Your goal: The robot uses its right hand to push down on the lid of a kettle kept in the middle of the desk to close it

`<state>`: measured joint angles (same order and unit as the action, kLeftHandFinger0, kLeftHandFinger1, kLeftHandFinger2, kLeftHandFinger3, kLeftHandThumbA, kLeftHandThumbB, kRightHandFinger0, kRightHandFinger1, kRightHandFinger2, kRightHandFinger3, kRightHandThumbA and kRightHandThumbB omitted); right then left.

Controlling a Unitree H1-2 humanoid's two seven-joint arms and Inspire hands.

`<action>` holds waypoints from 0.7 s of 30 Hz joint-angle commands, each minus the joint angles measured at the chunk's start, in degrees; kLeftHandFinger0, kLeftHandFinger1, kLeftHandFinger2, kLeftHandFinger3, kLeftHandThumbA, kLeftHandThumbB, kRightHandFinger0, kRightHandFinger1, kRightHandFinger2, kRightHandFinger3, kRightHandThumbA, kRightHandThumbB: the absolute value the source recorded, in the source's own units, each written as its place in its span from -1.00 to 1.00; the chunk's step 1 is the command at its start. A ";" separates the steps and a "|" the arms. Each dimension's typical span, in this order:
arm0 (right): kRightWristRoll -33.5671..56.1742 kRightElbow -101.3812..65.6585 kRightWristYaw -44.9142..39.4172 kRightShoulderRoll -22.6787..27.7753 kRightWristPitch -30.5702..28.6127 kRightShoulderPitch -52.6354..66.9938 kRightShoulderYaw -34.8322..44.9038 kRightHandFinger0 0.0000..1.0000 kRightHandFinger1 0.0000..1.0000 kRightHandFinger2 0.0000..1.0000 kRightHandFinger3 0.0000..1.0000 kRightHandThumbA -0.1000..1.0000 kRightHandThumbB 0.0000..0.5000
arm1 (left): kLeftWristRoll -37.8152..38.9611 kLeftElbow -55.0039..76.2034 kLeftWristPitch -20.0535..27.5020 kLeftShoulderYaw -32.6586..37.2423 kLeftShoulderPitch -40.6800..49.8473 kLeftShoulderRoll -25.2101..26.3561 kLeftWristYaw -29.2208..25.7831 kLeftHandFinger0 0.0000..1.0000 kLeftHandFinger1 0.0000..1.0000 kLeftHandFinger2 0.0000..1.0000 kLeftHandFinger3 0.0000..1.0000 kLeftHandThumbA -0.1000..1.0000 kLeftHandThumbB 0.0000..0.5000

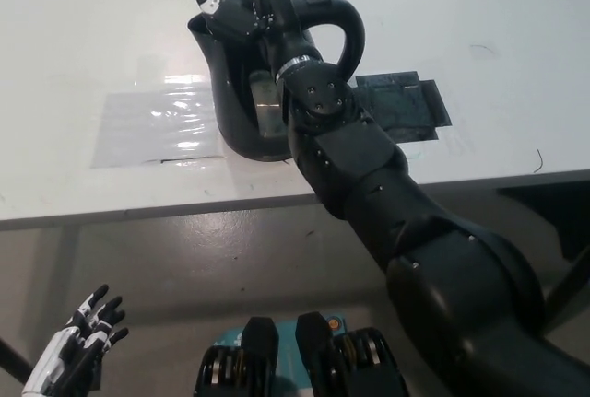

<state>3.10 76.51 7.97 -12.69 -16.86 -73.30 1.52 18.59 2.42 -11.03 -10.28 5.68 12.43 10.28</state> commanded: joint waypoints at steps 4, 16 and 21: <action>0.40 6.07 -1.94 0.20 7.68 8.67 0.51 1.00 1.00 1.00 1.00 0.36 -0.43 | -0.16 1.32 0.50 -0.70 -0.26 0.88 0.03 1.00 1.00 1.00 1.00 0.18 -0.55; 1.96 1.59 -4.39 1.85 2.96 -5.82 2.43 1.00 1.00 1.00 1.00 0.28 -0.54 | 0.14 1.41 0.78 -1.13 0.92 1.08 0.28 1.00 1.00 1.00 1.00 0.17 -0.55; 2.87 -4.47 -6.90 4.09 3.22 -14.19 3.42 1.00 1.00 1.00 1.00 0.38 -0.64 | 0.58 1.58 0.52 -1.70 0.56 1.37 0.20 1.00 1.00 1.00 1.00 0.15 -0.50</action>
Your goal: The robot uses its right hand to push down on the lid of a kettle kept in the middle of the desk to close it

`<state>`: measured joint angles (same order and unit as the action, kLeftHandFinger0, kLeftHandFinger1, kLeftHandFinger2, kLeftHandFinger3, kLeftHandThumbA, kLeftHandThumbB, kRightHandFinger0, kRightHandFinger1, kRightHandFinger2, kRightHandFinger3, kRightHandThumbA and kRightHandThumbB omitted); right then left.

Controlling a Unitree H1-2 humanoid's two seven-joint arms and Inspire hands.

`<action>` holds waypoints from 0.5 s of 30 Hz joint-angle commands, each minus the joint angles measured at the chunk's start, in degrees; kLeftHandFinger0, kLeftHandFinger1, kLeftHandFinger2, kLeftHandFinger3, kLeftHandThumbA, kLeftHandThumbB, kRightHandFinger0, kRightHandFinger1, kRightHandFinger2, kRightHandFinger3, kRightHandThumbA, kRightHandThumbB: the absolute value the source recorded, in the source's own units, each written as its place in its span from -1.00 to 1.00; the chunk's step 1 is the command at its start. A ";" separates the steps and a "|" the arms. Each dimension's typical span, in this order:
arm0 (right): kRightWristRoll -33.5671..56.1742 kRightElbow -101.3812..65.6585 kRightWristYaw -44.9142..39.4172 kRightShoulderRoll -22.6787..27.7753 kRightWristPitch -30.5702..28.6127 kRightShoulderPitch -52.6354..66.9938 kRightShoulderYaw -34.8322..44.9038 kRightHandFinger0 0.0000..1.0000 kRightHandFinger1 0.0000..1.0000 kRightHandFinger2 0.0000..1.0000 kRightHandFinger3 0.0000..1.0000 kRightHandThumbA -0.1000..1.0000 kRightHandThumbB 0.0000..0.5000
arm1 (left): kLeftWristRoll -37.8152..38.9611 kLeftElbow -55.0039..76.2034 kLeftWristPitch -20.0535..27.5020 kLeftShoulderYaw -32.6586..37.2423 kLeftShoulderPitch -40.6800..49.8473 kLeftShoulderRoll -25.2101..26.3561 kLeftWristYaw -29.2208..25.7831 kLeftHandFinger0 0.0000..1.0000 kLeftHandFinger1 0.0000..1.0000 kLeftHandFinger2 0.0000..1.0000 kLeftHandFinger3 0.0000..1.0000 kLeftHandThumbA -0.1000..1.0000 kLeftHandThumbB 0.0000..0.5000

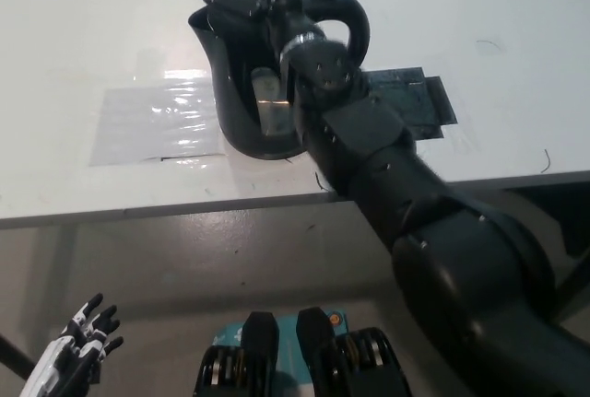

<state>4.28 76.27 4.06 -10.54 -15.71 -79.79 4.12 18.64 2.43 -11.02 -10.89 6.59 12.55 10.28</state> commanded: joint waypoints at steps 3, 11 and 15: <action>1.97 -10.31 -3.40 3.02 4.81 -9.66 1.06 1.00 1.00 1.00 1.00 0.33 -0.67 | 0.62 1.53 0.47 -1.47 -0.39 1.51 0.20 1.00 1.00 1.00 1.00 0.16 -0.53; 0.29 -33.54 -4.36 5.97 15.05 -3.73 -1.12 1.00 1.00 1.00 1.00 0.32 -0.69 | 0.68 1.12 0.75 -1.93 -0.35 1.58 0.44 1.00 1.00 1.00 1.00 0.19 -0.53; -1.35 -50.61 -5.95 9.80 21.41 4.83 -2.73 1.00 1.00 1.00 1.00 0.22 -0.75 | 0.63 1.44 0.48 -2.11 -0.24 1.58 0.26 1.00 1.00 1.00 1.00 0.22 -0.45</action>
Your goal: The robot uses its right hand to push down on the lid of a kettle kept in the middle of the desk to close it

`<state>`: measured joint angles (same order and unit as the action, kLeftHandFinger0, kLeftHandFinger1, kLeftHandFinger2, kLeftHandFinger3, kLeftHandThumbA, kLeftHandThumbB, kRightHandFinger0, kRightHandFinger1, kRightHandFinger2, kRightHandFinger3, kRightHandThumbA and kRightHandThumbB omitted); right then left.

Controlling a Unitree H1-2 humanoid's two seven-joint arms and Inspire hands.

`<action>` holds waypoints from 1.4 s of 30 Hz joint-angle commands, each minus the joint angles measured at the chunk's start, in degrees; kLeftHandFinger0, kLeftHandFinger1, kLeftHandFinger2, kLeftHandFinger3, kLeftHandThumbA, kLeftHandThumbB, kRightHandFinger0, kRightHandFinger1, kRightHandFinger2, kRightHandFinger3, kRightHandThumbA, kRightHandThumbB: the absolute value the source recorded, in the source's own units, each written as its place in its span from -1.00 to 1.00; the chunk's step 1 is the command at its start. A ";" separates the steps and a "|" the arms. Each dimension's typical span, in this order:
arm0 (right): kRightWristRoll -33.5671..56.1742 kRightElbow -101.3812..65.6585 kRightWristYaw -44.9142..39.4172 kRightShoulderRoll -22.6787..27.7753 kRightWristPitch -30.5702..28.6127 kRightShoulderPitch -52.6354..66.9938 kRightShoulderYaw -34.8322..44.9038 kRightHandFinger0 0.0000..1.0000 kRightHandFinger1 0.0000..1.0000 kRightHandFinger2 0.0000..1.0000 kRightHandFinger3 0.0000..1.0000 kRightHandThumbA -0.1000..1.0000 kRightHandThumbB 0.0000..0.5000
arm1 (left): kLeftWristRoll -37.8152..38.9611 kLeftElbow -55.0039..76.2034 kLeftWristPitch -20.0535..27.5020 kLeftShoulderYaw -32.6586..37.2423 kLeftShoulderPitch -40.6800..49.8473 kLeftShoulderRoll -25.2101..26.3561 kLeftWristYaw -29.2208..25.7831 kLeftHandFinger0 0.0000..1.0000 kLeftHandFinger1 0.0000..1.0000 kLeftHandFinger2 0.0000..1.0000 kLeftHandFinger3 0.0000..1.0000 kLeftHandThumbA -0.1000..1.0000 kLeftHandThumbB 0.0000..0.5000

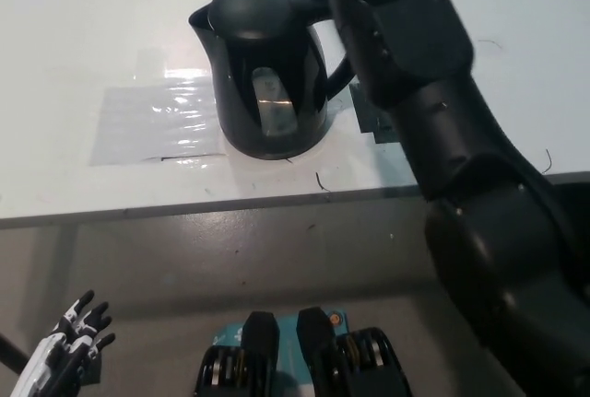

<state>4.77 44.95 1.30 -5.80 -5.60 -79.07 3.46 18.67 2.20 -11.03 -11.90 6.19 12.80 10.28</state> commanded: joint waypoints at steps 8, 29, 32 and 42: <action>-0.27 -42.64 -6.23 11.62 19.27 17.78 -1.87 1.00 1.00 1.00 1.00 0.20 -0.77 | 1.42 1.60 -0.06 -2.21 -0.45 2.10 0.40 1.00 1.00 1.00 1.00 0.21 -0.31; 6.57 -73.83 -9.08 25.33 19.92 54.07 2.41 1.00 1.00 1.00 1.00 0.24 -0.84 | 1.48 0.93 -0.15 -3.51 -1.85 2.68 0.63 1.00 1.00 1.00 1.00 0.29 -0.14; 6.44 -73.80 -9.34 25.94 17.63 58.54 2.27 1.00 1.00 1.00 1.00 0.30 -0.86 | 1.73 0.81 -0.36 -3.63 -1.87 2.51 0.69 1.00 1.00 1.00 1.00 0.28 -0.23; 5.97 -65.32 -7.98 22.01 8.78 71.06 3.15 1.00 1.00 1.00 1.00 0.15 -0.86 | 1.41 0.93 -0.46 -3.80 -1.91 2.75 0.68 1.00 1.00 1.00 1.00 0.30 -0.18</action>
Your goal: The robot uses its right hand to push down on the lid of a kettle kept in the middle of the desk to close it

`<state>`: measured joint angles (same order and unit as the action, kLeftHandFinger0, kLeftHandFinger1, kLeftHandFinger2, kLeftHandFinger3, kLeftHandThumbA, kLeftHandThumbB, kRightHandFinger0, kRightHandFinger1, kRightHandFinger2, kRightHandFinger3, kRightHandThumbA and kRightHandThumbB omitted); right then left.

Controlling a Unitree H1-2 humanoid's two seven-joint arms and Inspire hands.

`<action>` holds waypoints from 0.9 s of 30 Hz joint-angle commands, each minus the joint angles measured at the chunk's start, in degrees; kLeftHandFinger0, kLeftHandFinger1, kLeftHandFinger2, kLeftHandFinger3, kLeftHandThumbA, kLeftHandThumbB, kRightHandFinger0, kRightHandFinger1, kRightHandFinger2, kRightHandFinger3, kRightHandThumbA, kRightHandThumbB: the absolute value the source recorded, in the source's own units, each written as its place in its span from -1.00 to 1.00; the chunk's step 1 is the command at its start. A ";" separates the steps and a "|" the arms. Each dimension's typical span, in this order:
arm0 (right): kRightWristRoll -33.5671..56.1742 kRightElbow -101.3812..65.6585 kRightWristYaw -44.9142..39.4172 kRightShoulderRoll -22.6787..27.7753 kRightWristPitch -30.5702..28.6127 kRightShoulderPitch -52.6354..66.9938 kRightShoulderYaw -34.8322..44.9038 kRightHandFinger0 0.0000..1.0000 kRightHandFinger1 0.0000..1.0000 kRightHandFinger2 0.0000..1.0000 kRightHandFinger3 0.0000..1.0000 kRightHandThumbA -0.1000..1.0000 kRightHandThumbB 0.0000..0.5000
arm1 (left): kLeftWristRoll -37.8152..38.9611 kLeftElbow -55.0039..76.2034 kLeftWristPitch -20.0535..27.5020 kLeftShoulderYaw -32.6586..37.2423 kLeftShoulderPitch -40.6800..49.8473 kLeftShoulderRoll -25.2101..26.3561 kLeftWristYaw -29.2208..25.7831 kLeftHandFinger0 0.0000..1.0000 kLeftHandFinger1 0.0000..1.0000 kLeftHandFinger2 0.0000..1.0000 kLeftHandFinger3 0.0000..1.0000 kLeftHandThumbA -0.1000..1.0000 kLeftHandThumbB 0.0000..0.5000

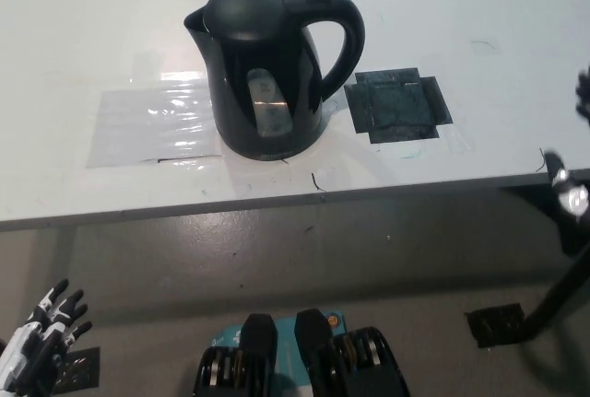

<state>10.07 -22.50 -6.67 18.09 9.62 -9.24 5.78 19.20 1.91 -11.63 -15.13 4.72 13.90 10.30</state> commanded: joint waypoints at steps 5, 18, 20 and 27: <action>0.51 5.48 -0.10 -5.18 -10.45 4.31 0.65 1.00 1.00 1.00 1.00 0.16 -0.84 | 0.90 1.10 0.09 -0.67 -0.68 1.70 0.68 1.00 1.00 1.00 1.00 0.31 -0.13; 0.07 31.55 -0.36 -7.09 -25.70 2.53 2.15 1.00 1.00 1.00 1.00 0.29 -1.00 | 0.43 -1.40 1.41 -0.09 -2.25 1.55 1.19 1.00 1.00 1.00 1.00 0.31 -0.09; 0.95 35.67 -1.02 -7.09 -27.99 1.46 2.48 1.00 1.00 1.00 1.00 0.28 -1.00 | 0.31 -1.41 1.37 -0.16 -2.54 1.40 0.87 1.00 1.00 1.00 1.00 0.32 -0.03; 0.49 42.41 -0.09 -6.61 -30.42 -0.66 3.60 1.00 1.00 1.00 1.00 0.29 -1.00 | 0.22 -1.07 1.01 -0.29 -2.91 1.29 0.60 1.00 1.00 1.00 1.00 0.32 -0.15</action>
<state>9.96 18.65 -6.91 11.25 -12.72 -7.31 7.88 19.09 -0.19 -11.68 -15.25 2.54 13.92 10.30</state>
